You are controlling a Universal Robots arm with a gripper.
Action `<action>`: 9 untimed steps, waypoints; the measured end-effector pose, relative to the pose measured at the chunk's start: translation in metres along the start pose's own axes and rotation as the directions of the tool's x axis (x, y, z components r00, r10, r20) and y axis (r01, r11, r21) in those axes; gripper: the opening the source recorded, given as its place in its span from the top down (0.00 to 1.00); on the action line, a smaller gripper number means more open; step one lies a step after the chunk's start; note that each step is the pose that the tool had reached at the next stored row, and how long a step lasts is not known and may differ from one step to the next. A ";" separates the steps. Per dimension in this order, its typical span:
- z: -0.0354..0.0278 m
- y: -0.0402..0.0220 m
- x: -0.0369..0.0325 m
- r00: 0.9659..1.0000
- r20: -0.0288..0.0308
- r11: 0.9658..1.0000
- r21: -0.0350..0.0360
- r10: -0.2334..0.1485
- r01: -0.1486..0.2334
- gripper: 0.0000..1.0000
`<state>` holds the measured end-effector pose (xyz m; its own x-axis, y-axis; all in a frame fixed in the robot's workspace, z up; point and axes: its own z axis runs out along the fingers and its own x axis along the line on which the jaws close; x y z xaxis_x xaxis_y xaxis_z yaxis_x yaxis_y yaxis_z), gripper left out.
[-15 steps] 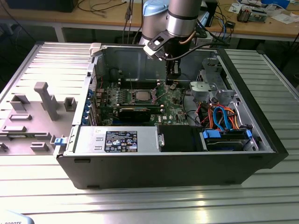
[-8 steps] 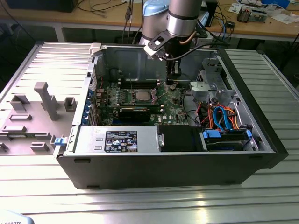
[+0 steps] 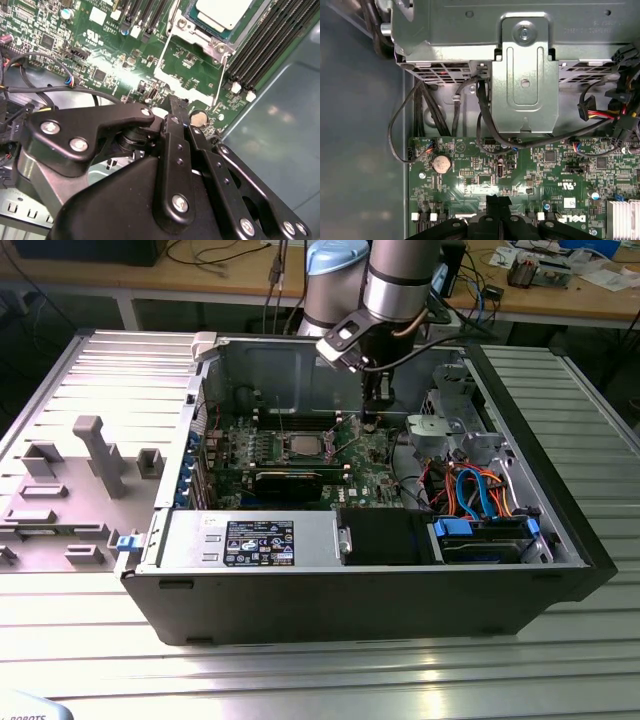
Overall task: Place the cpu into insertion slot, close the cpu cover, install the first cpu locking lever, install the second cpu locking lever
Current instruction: 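Close the cpu cover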
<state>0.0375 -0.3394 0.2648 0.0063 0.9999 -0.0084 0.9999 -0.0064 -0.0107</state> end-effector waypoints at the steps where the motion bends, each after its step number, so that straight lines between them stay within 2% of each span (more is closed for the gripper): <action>1: 0.0014 0.0011 0.0000 1.000 0.000 1.000 0.000 0.000 0.000 0.89; 9: 0.0169 0.0028 0.0001 1.000 0.000 1.000 0.000 0.000 0.000 0.89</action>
<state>0.0402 -0.3394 0.2479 0.0062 0.9999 -0.0087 0.9999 -0.0063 -0.0105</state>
